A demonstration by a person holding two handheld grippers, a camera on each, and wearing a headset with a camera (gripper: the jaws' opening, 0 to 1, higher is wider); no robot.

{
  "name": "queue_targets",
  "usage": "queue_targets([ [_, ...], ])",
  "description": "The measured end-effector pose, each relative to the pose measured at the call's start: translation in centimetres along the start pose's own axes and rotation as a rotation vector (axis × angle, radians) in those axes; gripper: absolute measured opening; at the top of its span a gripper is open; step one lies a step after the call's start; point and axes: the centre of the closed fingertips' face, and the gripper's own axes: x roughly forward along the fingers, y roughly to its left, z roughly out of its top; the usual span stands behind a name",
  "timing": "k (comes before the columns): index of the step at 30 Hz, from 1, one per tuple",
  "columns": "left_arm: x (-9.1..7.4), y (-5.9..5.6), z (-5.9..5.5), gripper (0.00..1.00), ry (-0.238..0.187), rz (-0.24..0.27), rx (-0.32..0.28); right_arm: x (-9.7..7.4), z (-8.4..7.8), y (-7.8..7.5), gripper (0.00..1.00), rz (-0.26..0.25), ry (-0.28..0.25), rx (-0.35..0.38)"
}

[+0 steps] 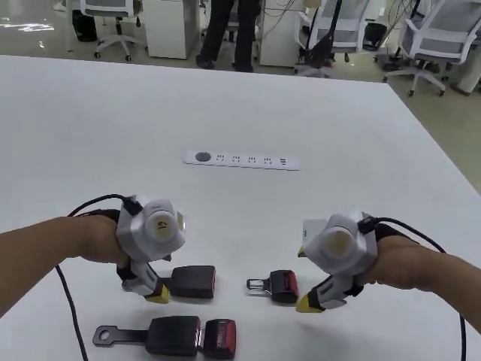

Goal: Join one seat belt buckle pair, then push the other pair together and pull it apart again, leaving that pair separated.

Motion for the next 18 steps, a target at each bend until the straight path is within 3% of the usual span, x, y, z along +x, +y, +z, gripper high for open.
queue_targets([
  [6, -1.7, -0.5, -0.2, 0.49, -0.101, 0.039, -0.100, -1.2, -0.4, 0.6, 0.58, -0.044, -0.036, 0.054],
  [10, -3.0, -1.2, -0.7, 0.53, -0.139, 0.064, -0.153, -2.0, -0.9, 1.7, 0.61, -0.063, -0.058, 0.102],
  [12, -3.4, -1.6, -1.2, 0.54, -0.168, 0.079, -0.182, -2.3, -1.2, 2.2, 0.62, -0.074, -0.068, 0.130],
  [18, -4.1, -3.8, -3.5, 0.58, -0.188, 0.100, -0.217, -3.1, -1.5, 4.2, 0.67, -0.099, -0.109, 0.211],
])
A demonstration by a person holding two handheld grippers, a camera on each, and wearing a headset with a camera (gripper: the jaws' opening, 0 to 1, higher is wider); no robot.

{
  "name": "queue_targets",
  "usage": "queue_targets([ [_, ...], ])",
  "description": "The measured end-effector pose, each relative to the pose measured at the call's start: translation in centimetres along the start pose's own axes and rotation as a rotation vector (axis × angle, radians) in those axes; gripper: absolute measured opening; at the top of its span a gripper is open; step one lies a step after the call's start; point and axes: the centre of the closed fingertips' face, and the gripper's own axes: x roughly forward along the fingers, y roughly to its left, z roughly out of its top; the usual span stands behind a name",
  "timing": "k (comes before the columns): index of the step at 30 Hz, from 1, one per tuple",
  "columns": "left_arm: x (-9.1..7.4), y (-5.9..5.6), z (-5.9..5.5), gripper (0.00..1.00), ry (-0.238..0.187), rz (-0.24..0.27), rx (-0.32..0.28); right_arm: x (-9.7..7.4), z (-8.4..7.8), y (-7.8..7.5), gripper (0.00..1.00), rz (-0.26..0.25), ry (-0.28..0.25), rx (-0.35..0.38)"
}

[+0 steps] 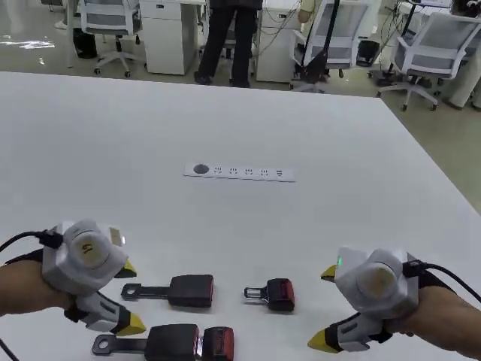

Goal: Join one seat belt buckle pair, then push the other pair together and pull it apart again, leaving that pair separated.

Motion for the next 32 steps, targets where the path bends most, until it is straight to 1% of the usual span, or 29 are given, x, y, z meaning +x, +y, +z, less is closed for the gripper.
queue_targets([
  [3, -0.9, -0.1, -0.9, 0.60, -0.030, 0.021, -0.038, 0.1, -0.6, 0.7, 0.68, -0.006, -0.006, 0.019],
  [4, -1.2, -0.2, -0.9, 0.60, -0.052, 0.034, -0.060, -0.1, -0.6, 0.9, 0.68, -0.013, -0.012, 0.023],
  [5, -1.5, -0.3, -1.0, 0.61, -0.067, 0.041, -0.072, -0.4, -0.2, 1.1, 0.68, -0.024, -0.036, 0.033],
  [7, -2.0, -0.9, -0.8, 0.63, -0.126, 0.049, -0.111, -0.8, 0.4, 1.4, 0.69, -0.037, -0.072, 0.052],
  [8, -2.3, -1.1, -0.7, 0.64, -0.144, 0.049, -0.123, -1.0, 0.5, 1.5, 0.70, -0.044, -0.079, 0.055],
  [9, -2.7, -1.6, -0.9, 0.66, -0.157, 0.054, -0.134, -1.0, 0.7, 1.6, 0.71, -0.052, -0.101, 0.070],
  [11, -3.0, -1.8, -1.8, 0.67, -0.166, 0.068, -0.133, -1.2, 1.0, 1.7, 0.73, -0.062, -0.126, 0.089],
  [13, -3.3, -2.1, -2.2, 0.68, -0.173, 0.082, -0.140, -1.5, 1.1, 1.8, 0.78, -0.073, -0.144, 0.120],
  [14, -3.5, -2.1, -2.3, 0.70, -0.183, 0.093, -0.149, -1.7, 1.2, 2.0, 0.80, -0.079, -0.152, 0.139],
  [15, -3.8, -2.2, -2.4, 0.72, -0.199, 0.105, -0.172, -1.6, 0.9, 2.0, 0.82, -0.081, -0.153, 0.148],
  [17, -4.3, -2.6, -2.4, 0.74, -0.231, 0.108, -0.204, -1.5, 0.5, 1.9, 0.85, -0.097, -0.155, 0.165],
  [18, -4.4, -2.7, -2.6, 0.75, -0.236, 0.108, -0.215, -1.5, 0.3, 2.0, 0.87, -0.102, -0.159, 0.176],
  [21, -4.5, -3.2, -3.3, 0.80, -0.261, 0.109, -0.234, -2.0, 0.5, 2.6, 0.90, -0.109, -0.180, 0.192],
  [22, -4.6, -3.4, -3.1, 0.81, -0.264, 0.109, -0.238, -2.1, 0.5, 2.8, 0.91, -0.112, -0.187, 0.199],
  [23, -4.6, -3.7, -3.1, 0.83, -0.270, 0.108, -0.244, -2.1, 0.7, 2.9, 0.92, -0.115, -0.212, 0.222],
  [25, -4.5, -3.6, -3.4, 0.84, -0.278, 0.107, -0.251, -2.2, 0.9, 3.3, 0.95, -0.109, -0.238, 0.239],
  [26, -4.5, -3.7, -3.4, 0.85, -0.283, 0.110, -0.257, -2.2, 0.8, 3.4, 0.96, -0.110, -0.244, 0.243],
  [27, -4.6, -3.8, -3.2, 0.86, -0.290, 0.114, -0.260, -2.5, 1.1, 3.9, 0.98, -0.113, -0.248, 0.246],
  [28, -4.5, -3.8, -3.4, 0.88, -0.293, 0.118, -0.260, -2.6, 1.2, 4.1, 0.99, -0.114, -0.252, 0.249],
  [29, -4.6, -3.6, -3.5, 0.92, -0.298, 0.128, -0.257, -2.7, 1.3, 4.6, 0.99, -0.109, -0.255, 0.256],
  [32, -4.7, -3.1, -3.5, 0.96, -0.312, 0.147, -0.262, -2.4, 1.2, 5.0, 0.99, -0.108, -0.267, 0.275],
])
